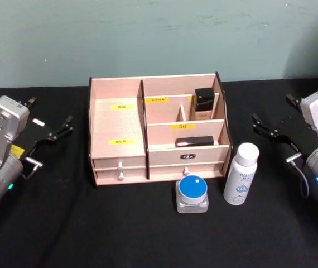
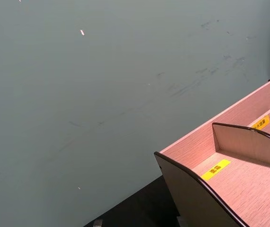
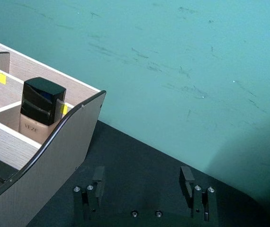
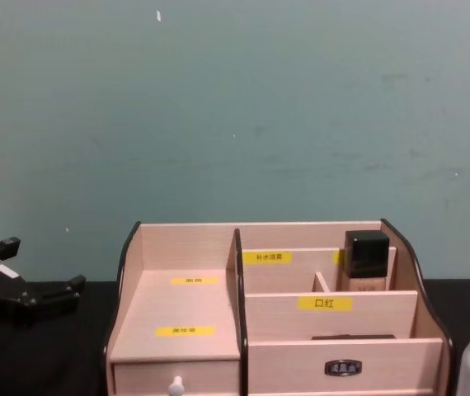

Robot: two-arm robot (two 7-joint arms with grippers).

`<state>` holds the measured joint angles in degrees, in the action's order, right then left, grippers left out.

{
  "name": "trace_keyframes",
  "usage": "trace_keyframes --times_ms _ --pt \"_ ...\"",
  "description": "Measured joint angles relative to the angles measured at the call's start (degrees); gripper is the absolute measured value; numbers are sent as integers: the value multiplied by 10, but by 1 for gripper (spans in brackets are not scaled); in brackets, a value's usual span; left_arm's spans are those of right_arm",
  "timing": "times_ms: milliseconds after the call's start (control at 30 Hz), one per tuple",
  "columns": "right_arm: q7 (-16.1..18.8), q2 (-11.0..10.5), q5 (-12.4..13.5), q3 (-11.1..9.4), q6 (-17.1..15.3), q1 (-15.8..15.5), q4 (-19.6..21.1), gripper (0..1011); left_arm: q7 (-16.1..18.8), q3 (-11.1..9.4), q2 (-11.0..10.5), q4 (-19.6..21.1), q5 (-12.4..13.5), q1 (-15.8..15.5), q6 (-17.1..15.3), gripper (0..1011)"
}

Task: Pick up the facial cleanser and watermelon frost from the table and place them into the tiered storage box.

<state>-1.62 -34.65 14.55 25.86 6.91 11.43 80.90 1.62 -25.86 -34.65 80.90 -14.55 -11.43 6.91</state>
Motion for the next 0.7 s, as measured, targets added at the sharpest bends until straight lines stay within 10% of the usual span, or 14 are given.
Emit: trace_keyframes --times_ms 700 --pt "0 0 0 0 0 0 0 1002 0 0 0 0 0 0 0 1009"
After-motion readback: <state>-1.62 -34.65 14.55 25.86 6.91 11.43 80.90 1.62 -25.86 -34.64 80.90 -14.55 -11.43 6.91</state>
